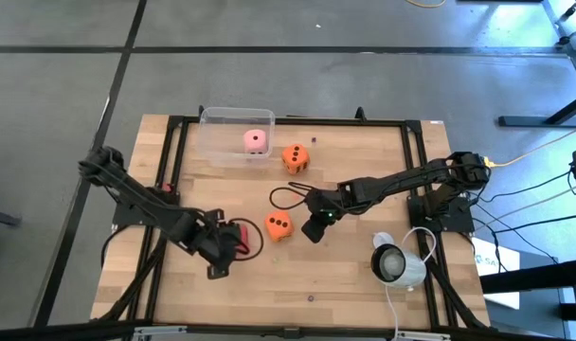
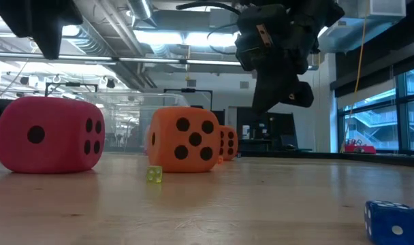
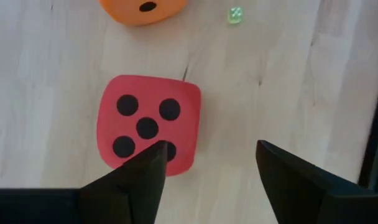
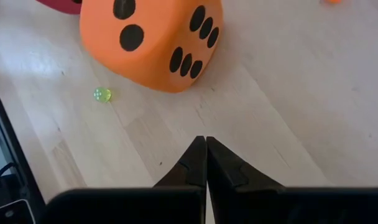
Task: Pick & Place Dice
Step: Put the large red die into the transparent bin
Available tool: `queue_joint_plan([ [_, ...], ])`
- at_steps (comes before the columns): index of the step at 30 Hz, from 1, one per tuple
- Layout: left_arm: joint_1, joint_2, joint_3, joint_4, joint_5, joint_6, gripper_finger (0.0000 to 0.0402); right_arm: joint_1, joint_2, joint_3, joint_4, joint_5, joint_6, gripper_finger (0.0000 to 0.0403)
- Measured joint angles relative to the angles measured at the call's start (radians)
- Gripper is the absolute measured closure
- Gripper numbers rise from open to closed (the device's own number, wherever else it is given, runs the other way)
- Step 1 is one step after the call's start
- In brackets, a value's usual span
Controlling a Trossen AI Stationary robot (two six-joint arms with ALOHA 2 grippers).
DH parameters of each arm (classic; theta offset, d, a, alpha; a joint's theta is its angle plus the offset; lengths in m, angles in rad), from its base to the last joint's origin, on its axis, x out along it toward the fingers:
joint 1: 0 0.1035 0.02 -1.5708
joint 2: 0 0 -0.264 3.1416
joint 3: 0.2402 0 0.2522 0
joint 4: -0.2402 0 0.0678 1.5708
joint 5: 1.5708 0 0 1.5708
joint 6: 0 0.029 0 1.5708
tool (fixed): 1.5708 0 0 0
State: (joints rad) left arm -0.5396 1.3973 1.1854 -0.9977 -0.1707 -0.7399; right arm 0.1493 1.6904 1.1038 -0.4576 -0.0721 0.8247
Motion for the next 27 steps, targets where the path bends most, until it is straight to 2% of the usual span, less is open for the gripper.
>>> queue_joint_plan([
  [6, 0.001, 0.077, 0.0, 0.0, -0.073, 0.043, 0.0139, 0.0, 0.0, 0.0, -0.002, 0.003, -0.025, 0.0403],
  [16, -0.001, 0.201, 0.0, 0.01, -0.128, 0.073, 0.0139, 0.0, 0.0, 0.0, -0.057, -0.018, -0.052, 0.0403],
  [23, -0.036, 0.308, 0.004, -0.001, -0.259, 0.064, 0.0139, 0.0, 0.0, 0.0, -0.099, -0.026, -0.088, 0.0403],
  [27, -0.045, 0.394, 0.004, -0.012, -0.268, 0.031, 0.0139, 0.001, 0.0, 0.0, -0.1, -0.049, -0.111, 0.0403],
])
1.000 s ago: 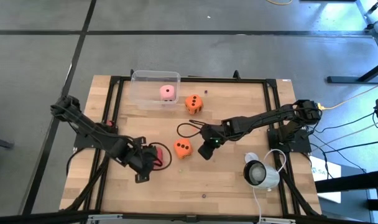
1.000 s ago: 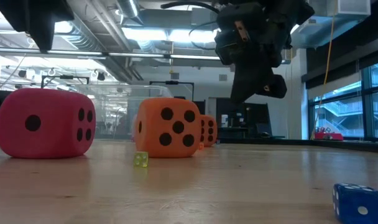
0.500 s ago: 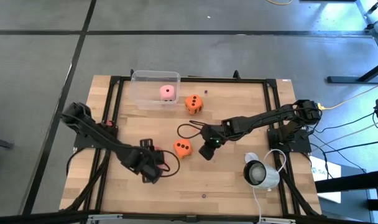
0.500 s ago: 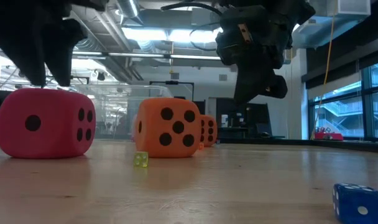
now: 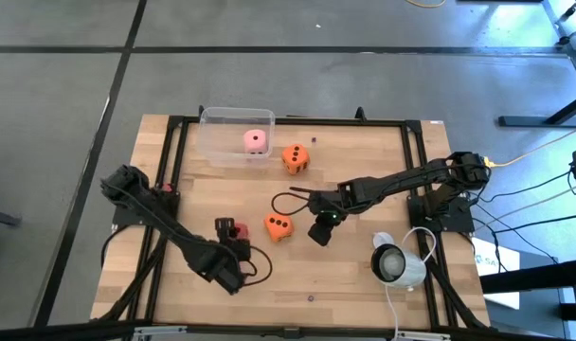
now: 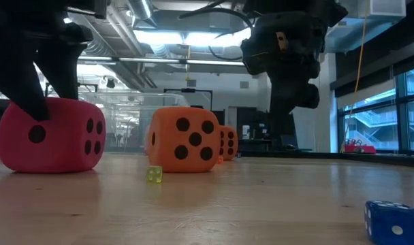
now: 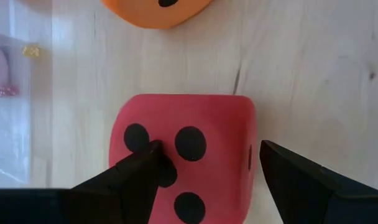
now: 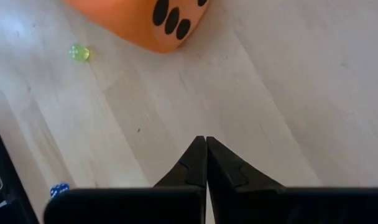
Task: Pick & Place Dice
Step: Put the large red die into the transparent bin
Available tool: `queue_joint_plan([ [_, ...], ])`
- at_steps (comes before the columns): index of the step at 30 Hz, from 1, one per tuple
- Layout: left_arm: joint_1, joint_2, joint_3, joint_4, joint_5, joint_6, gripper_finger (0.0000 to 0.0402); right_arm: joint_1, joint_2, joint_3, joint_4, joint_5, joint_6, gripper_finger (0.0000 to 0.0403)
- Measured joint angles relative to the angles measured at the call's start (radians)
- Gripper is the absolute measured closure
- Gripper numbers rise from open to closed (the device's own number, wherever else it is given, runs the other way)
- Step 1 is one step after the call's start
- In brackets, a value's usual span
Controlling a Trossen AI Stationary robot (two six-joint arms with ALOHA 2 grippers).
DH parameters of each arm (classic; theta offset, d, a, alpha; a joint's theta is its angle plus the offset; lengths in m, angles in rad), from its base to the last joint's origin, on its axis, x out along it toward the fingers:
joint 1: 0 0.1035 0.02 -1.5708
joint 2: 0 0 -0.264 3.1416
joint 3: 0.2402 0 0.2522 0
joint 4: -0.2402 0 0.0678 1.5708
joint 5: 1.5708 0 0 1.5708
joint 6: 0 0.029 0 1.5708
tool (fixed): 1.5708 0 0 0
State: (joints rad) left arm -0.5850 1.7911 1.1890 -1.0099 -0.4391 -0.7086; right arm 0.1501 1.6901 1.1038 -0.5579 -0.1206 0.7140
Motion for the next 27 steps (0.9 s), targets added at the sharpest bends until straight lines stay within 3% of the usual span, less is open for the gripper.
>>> queue_joint_plan([
  [2, 0.003, 0.041, 0.001, -0.016, 0.024, -0.034, 0.0139, 0.0, 0.0, 0.0, 0.0, -0.004, -0.012, 0.0403],
  [6, 0.003, 0.1, 0.004, -0.001, -0.036, -0.061, 0.0138, 0.0, 0.0, 0.0, 0.0, -0.026, -0.039, 0.0403],
  [10, 0.008, 0.116, 0.003, 0.036, -0.119, -0.121, 0.0136, 0.0, 0.0, 0.0, -0.001, -0.035, -0.06, 0.0403],
  [14, 0.021, 0.117, 0.002, 0.036, -0.119, -0.128, 0.014, 0.0, 0.0, 0.0, -0.003, -0.045, -0.083, 0.0403],
  [19, 0.031, 0.111, 0.003, 0.021, -0.079, -0.122, 0.0155, 0.0, 0.0, 0.0, -0.003, -0.045, -0.098, 0.0403],
  [24, 0.017, 0.082, 0.003, -0.065, 0.046, -0.094, 0.0157, 0.0, 0.0, 0.0, -0.004, -0.045, -0.113, 0.0403],
  [27, 0.009, 0.071, 0.002, -0.084, 0.066, -0.074, 0.0153, 0.0, 0.0, 0.0, -0.003, -0.045, -0.121, 0.0403],
])
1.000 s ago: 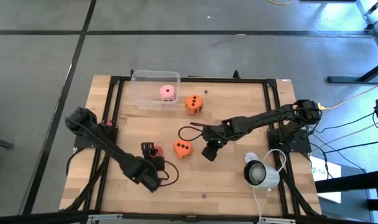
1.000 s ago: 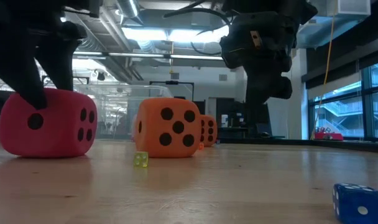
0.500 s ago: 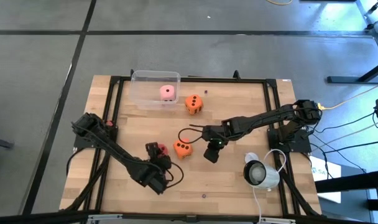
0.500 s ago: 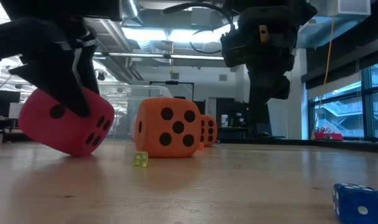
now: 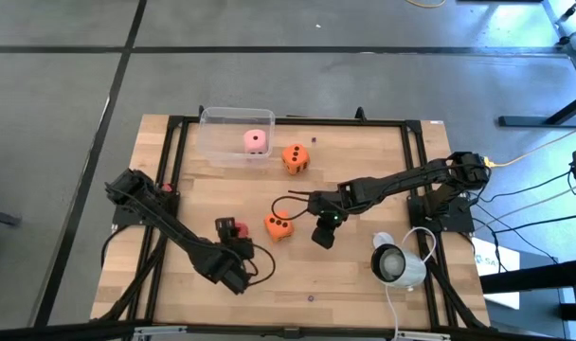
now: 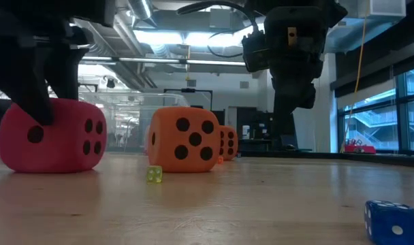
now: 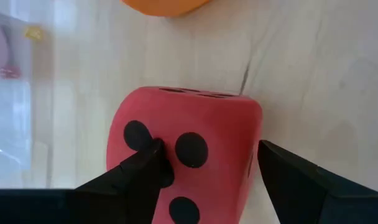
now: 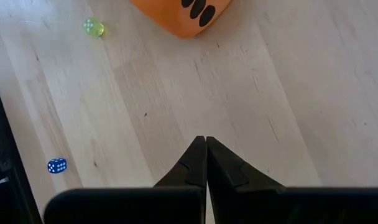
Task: Pick & Place Dice
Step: Put the large red die into the transparent bin
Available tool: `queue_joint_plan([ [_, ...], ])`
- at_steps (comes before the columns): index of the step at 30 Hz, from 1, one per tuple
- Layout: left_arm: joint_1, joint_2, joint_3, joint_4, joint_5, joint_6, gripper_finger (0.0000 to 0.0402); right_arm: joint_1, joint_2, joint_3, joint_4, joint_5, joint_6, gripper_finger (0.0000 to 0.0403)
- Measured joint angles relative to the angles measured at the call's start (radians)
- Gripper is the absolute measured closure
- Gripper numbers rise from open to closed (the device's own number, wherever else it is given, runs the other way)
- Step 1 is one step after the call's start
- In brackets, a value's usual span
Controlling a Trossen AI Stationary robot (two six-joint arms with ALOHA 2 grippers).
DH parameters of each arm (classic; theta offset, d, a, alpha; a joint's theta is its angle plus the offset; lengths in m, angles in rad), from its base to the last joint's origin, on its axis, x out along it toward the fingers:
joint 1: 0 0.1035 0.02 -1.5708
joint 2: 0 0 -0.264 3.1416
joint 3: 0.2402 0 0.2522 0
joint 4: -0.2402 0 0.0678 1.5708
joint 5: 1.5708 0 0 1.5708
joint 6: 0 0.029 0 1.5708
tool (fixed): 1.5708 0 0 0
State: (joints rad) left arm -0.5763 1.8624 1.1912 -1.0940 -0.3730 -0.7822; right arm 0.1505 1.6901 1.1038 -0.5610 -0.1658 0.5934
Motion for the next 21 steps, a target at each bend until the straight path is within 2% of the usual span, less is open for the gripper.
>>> queue_joint_plan([
  [2, 0.002, -0.003, 0.0, -0.006, 0.023, 0.014, 0.0152, 0.0, 0.0, 0.0, 0.0, 0.0, 0.0, 0.0403],
  [15, 0.01, 0.034, 0.001, 0.011, -0.027, 0.016, 0.0153, 0.002, 0.0, 0.0, 0.001, 0.0, -0.003, 0.0403],
  [18, 0.009, 0.047, 0.003, 0.003, -0.044, 0.018, 0.0174, 0.002, 0.0, 0.0, 0.0, 0.0, -0.004, 0.0403],
  [21, 0.011, 0.047, 0.003, -0.003, -0.044, 0.016, 0.0227, 0.002, 0.0, 0.0, 0.0, 0.0, -0.005, 0.0403],
])
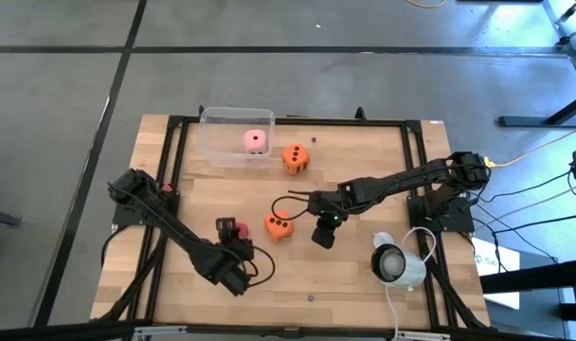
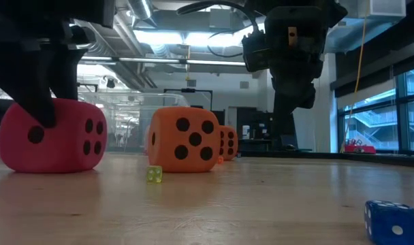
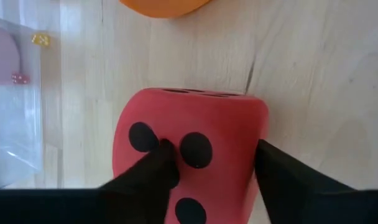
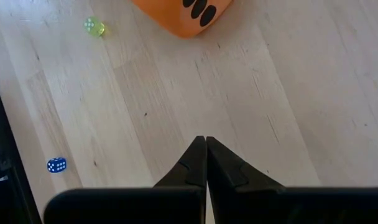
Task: Pick & Place Dice
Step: Put the large red die into the transparent bin
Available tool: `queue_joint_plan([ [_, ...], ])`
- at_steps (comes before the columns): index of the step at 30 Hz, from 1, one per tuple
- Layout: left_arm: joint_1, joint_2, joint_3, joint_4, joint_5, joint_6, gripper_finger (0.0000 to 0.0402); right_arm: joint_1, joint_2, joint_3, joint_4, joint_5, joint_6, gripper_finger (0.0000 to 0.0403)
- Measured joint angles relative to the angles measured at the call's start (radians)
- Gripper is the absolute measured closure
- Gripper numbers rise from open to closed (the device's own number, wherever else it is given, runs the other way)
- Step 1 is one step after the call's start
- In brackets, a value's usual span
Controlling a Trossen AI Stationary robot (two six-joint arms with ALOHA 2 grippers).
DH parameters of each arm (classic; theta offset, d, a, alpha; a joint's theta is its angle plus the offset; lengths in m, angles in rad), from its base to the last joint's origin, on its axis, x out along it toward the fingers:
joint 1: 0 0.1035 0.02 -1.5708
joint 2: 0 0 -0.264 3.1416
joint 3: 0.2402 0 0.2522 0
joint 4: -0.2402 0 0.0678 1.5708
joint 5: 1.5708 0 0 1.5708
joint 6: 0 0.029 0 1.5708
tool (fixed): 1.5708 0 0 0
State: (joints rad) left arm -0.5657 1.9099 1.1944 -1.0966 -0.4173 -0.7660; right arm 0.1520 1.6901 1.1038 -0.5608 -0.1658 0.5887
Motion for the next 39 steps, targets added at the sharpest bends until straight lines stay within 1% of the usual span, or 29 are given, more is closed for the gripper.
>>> queue_joint_plan([
  [3, 0.001, 0.0, 0.001, -0.005, 0.003, -0.018, 0.0296, 0.0, 0.0, 0.0, 0.0, 0.0, -0.002, 0.0403],
  [4, 0.001, 0.0, 0.001, -0.005, 0.006, -0.026, 0.0305, 0.0, 0.0, 0.0, 0.0, 0.0, -0.002, 0.0403],
  [11, -0.003, 0.002, 0.023, -0.027, 0.013, -0.053, 0.031, 0.0, -0.028, 0.0, -0.001, 0.0, -0.001, 0.0403],
  [16, 0.0, 0.013, 0.091, -0.085, 0.032, -0.065, 0.0314, 0.0, -0.084, 0.0, -0.011, 0.002, -0.001, 0.0403],
  [20, 0.0, -0.001, 0.161, -0.132, 0.039, -0.109, 0.0314, 0.0, -0.141, 0.0, -0.032, 0.016, -0.001, 0.0403],
  [22, 0.002, -0.026, 0.178, -0.135, 0.02, -0.142, 0.0315, 0.0, -0.174, 0.0, -0.035, 0.026, -0.001, 0.0403],
  [26, 0.012, -0.105, 0.17, -0.127, -0.008, -0.261, 0.0318, 0.0, -0.239, 0.0, -0.043, 0.049, -0.001, 0.0403],
  [30, 0.027, -0.194, 0.151, -0.126, -0.044, -0.349, 0.0333, 0.0, -0.304, 0.0, -0.047, 0.074, -0.002, 0.0403],
  [33, 0.036, -0.238, 0.146, -0.123, -0.079, -0.378, 0.0342, 0.0, -0.349, 0.0, -0.046, 0.084, -0.004, 0.0403],
  [35, 0.046, -0.264, 0.146, -0.124, -0.1, -0.392, 0.0359, 0.0, -0.371, 0.0, -0.047, 0.091, -0.015, 0.0403],
  [39, 0.059, -0.309, 0.147, -0.126, -0.132, -0.421, 0.0361, 0.0, -0.407, 0.0, -0.047, 0.106, -0.025, 0.0403],
])
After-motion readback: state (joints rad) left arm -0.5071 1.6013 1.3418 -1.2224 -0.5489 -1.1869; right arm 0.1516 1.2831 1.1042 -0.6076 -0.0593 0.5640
